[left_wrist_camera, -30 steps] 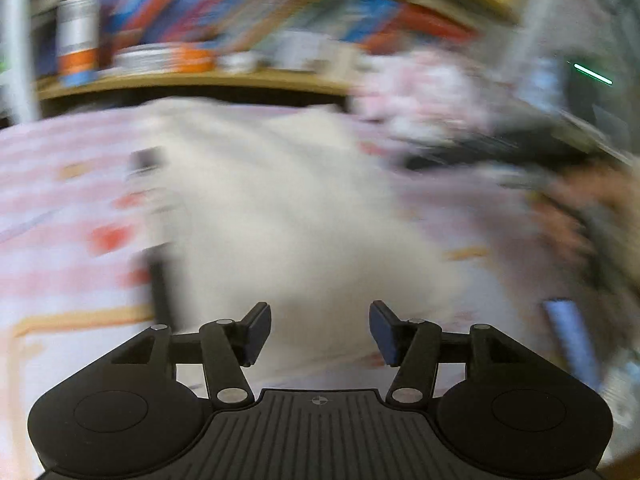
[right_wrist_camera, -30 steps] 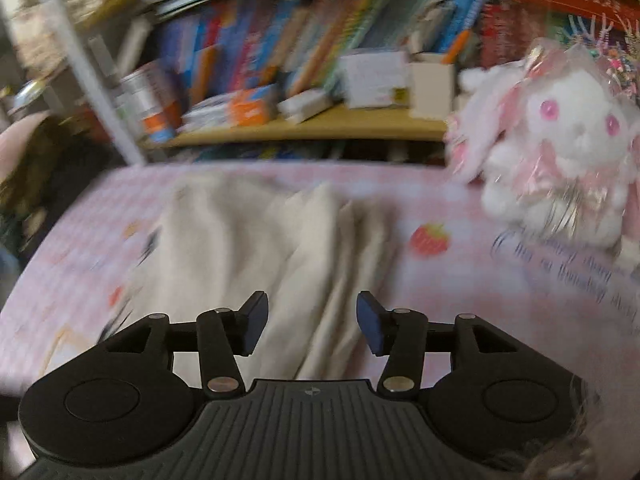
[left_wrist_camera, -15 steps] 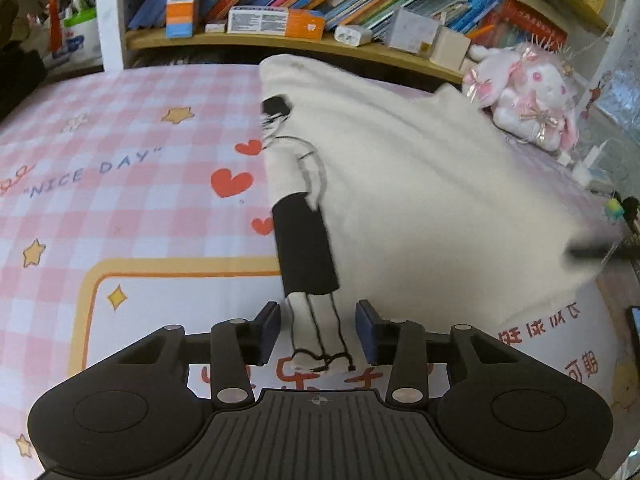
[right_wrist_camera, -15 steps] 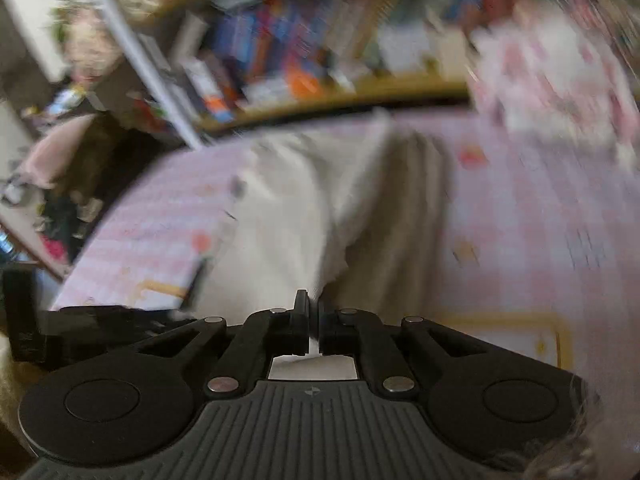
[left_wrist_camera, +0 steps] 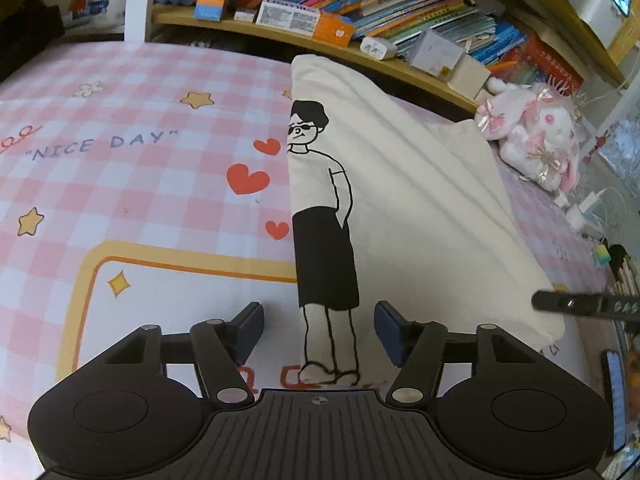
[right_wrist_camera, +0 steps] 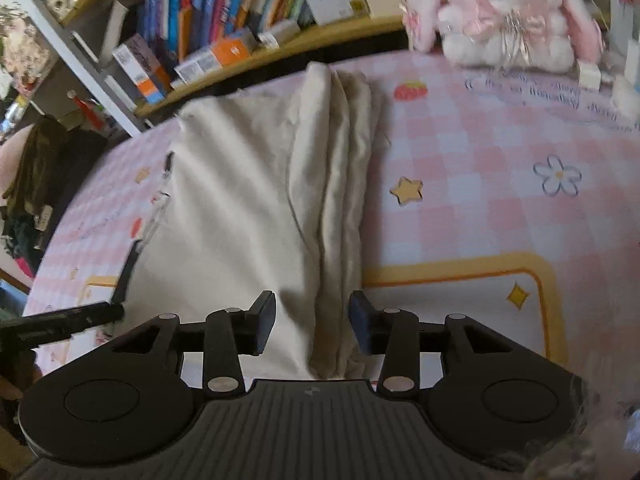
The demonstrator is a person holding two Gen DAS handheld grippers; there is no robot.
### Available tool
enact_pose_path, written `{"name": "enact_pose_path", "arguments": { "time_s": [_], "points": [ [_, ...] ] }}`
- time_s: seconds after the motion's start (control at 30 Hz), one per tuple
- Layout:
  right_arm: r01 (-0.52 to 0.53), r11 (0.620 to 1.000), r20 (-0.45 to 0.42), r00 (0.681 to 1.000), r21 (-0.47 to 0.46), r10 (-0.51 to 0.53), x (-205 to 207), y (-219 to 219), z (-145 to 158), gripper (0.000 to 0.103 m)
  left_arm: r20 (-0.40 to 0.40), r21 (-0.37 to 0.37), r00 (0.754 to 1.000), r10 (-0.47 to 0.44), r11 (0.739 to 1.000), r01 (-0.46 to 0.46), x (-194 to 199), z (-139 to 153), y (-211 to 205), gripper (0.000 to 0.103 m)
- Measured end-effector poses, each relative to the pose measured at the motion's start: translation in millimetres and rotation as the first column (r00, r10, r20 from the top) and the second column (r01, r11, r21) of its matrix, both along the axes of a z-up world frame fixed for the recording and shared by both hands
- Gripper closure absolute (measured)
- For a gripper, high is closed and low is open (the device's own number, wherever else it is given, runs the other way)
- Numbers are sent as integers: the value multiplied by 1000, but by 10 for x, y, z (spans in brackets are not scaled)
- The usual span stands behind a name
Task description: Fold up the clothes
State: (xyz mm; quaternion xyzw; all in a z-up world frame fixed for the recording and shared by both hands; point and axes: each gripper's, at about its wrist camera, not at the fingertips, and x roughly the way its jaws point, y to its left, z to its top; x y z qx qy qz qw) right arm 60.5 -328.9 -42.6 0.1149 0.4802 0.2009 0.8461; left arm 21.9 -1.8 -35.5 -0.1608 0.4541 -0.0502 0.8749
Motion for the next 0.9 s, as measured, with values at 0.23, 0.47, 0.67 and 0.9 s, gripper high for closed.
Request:
{"name": "enact_pose_path", "arguments": {
  "time_s": [0.23,0.47,0.67,0.9],
  "points": [
    [-11,998,-76,997,56,16,-66,4,-91,90,9,-65,1000,-6,998,7,-220,148,144,100],
    [-247,963,-145,954,107,261,-475,163,-146,88,-94,-7,995,15,1000,-15,-716,37,393,99],
    [-320,947,-55,946,22,321,-440,196,102,55,-84,87,996,41,996,-33,-724,166,369,79],
    [-107,992,94,990,67,101,423,101,321,50,122,167,992,43,984,-64,-520,483,-51,78]
  ]
}}
